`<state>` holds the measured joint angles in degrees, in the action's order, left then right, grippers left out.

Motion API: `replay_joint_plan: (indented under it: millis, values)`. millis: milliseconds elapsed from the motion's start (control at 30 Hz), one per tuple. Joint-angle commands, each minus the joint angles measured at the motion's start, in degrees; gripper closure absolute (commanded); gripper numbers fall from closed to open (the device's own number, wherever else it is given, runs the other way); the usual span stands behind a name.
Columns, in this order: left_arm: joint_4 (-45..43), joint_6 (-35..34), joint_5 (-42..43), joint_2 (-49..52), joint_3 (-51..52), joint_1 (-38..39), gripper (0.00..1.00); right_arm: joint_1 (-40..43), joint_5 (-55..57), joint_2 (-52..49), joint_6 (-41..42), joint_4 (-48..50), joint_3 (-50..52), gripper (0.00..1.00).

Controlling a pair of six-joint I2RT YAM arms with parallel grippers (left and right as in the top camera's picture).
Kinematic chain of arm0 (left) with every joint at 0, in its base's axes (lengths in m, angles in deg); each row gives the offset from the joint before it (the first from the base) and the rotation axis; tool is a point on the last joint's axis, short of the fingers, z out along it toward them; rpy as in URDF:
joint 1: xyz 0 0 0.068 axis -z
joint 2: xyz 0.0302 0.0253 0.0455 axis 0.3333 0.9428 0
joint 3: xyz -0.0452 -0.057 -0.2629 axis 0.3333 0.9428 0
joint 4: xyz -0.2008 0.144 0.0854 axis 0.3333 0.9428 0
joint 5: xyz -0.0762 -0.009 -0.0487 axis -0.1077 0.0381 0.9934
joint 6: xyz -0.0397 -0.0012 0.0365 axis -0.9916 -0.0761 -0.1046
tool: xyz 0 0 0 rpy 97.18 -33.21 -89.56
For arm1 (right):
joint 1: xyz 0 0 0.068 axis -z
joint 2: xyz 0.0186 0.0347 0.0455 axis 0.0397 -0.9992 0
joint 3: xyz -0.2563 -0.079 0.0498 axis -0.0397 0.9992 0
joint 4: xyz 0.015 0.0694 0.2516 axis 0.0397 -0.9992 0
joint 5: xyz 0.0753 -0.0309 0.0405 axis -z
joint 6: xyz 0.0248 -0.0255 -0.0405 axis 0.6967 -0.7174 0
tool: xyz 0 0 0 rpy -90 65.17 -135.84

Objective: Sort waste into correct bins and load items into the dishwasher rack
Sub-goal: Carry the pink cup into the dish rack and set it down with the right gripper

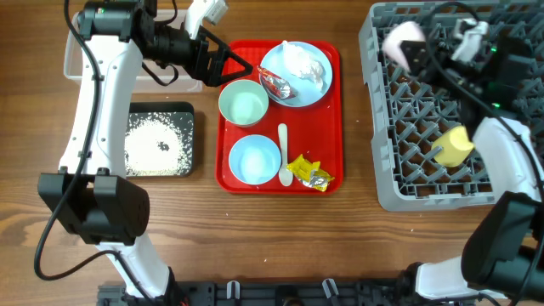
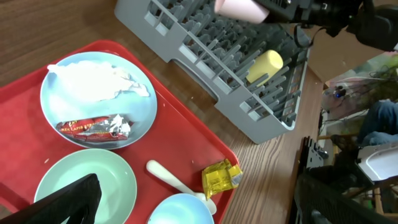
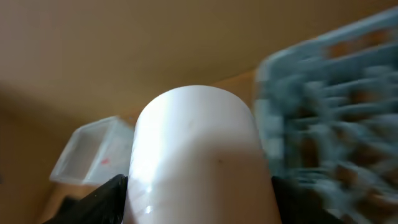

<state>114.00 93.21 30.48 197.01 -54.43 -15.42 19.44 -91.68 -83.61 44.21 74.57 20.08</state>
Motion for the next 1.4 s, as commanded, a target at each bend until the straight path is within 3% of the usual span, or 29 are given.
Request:
replay_joint_plan:
  millis: [0, 133, 233, 333, 533, 767, 1033, 1367]
  values:
    - [0.1, -0.4, -0.3, 0.6, 0.2, 0.0, 0.00, 5.1, 4.5, 4.4, -2.8, -2.4, -0.3, 0.32]
    - [0.1, -0.4, -0.3, 0.6, 0.2, 0.0, 0.00, 9.2, 13.2, 12.4, -3.7, -11.4, -0.3, 0.32]
    - [0.2, -0.4, -0.5, 0.6, 0.2, 0.0, 0.00, 9.5, 27.5, 19.5, -4.2, -23.0, -0.3, 0.33]
    - [0.5, -0.4, -1.2, 0.6, 0.2, 0.0, 0.00, 9.5, 34.4, 23.1, -3.9, -32.8, -0.3, 0.33]
    - [3.7, -0.3, -1.4, 0.6, 0.2, 0.0, 0.00, 12.7, 35.0, 23.8, -2.8, -45.6, -3.6, 0.32]
    - [5.0, -0.3, -1.4, 0.6, 0.2, 0.0, 0.00, 21.2, 35.0, 20.9, -8.7, -62.5, -17.2, 0.32]
    - [5.0, -0.3, -1.4, 0.6, 0.2, 0.0, 0.00, 22.1, 35.0, 4.5, -9.3, -65.0, -17.6, 0.32]
    - [5.0, -0.3, -1.4, 0.6, 0.2, 0.0, 0.00, 23.4, 37.2, 0.2, -8.8, -59.0, -17.6, 0.32]
